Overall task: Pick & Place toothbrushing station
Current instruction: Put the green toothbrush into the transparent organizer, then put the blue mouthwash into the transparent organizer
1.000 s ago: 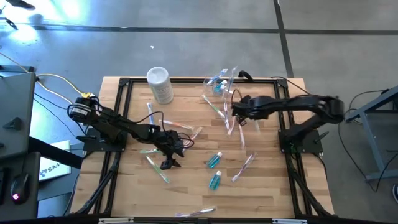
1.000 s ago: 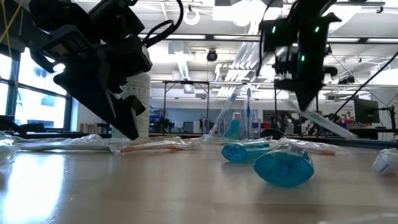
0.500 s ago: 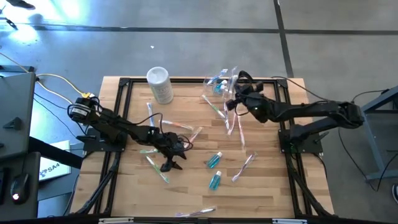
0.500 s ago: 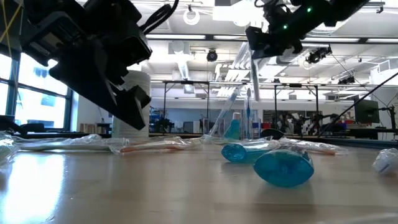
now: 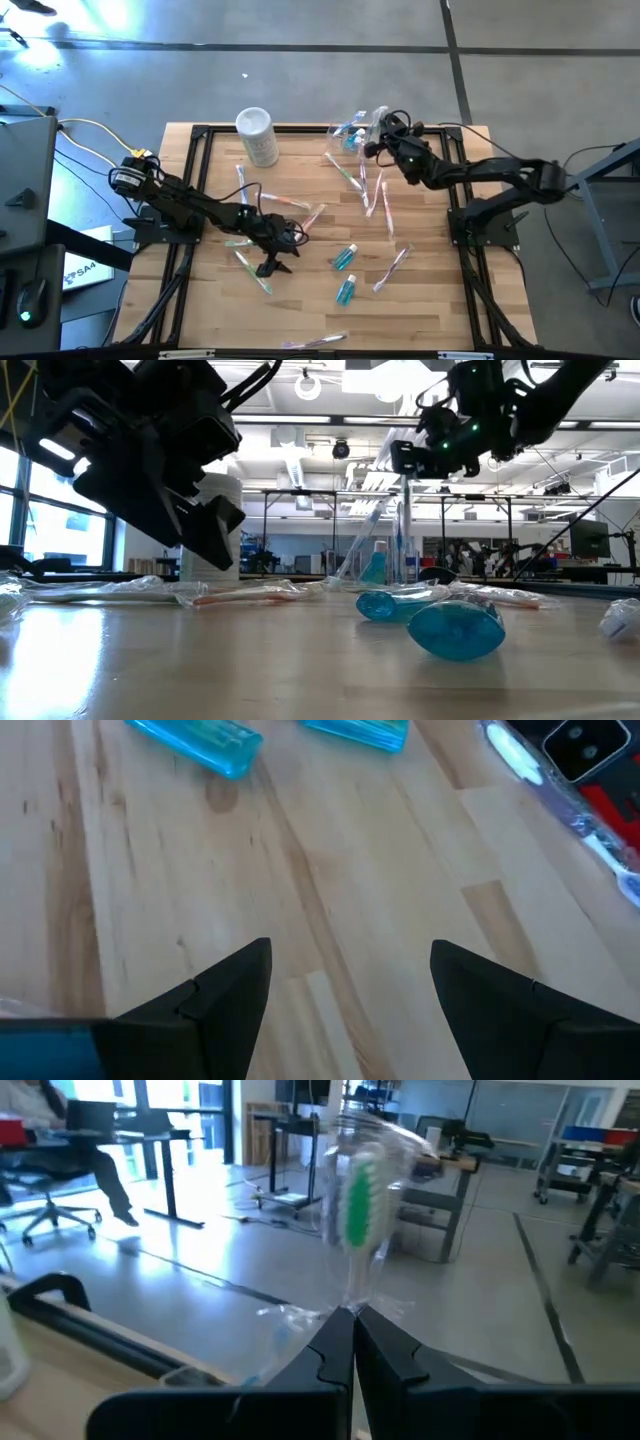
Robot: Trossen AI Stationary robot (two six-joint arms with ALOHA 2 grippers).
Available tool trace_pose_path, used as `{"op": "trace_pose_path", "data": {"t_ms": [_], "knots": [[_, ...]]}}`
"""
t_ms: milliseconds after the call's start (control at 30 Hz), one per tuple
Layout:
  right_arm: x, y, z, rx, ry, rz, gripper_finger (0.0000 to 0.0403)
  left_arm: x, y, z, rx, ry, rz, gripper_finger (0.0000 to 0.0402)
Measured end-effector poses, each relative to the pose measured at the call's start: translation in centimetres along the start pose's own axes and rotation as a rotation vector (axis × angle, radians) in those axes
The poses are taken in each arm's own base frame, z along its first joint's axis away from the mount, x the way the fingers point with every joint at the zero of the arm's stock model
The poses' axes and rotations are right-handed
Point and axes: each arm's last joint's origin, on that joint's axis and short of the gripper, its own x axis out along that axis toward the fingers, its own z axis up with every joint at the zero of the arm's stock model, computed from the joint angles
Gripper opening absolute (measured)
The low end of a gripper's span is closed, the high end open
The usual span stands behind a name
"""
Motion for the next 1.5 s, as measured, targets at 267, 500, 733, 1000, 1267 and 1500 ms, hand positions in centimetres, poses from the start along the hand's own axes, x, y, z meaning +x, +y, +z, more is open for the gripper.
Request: {"op": "trace_pose_path", "data": {"t_ms": [267, 500, 733, 1000, 1267, 1500], "knots": [[1.8, -0.4, -1.6, 0.014, 0.027, -0.035, 0.0002, -0.2, 0.6, 0.0, -0.008, 0.003, 0.005, 0.0269], [3.0, 0.0, -4.0, 0.011, 0.067, -0.04, 0.0002, -0.2, 0.6, -0.1, -0.005, 0.006, -0.012, 0.0269], [3.6, 0.1, -6.0, 0.052, 0.124, -0.106, 0.0002, -0.2, 0.6, -0.1, 0.0, 0.014, -0.011, 0.0269], [3.5, 0.4, -6.4, -0.001, 0.138, -0.108, 0.0002, -0.2, 0.5, 0.0, 0.021, -0.002, -0.012, 0.0269], [2.8, 1.2, -6.4, -0.06, 0.142, -0.07, 0.0067, -0.2, 0.6, 0.1, 0.021, -0.005, -0.006, 0.0269], [2.4, 1.5, -6.5, -0.071, 0.143, -0.117, 0.0184, -0.2, 0.6, 0.1, 0.021, -0.005, -0.005, 0.0269]]}}
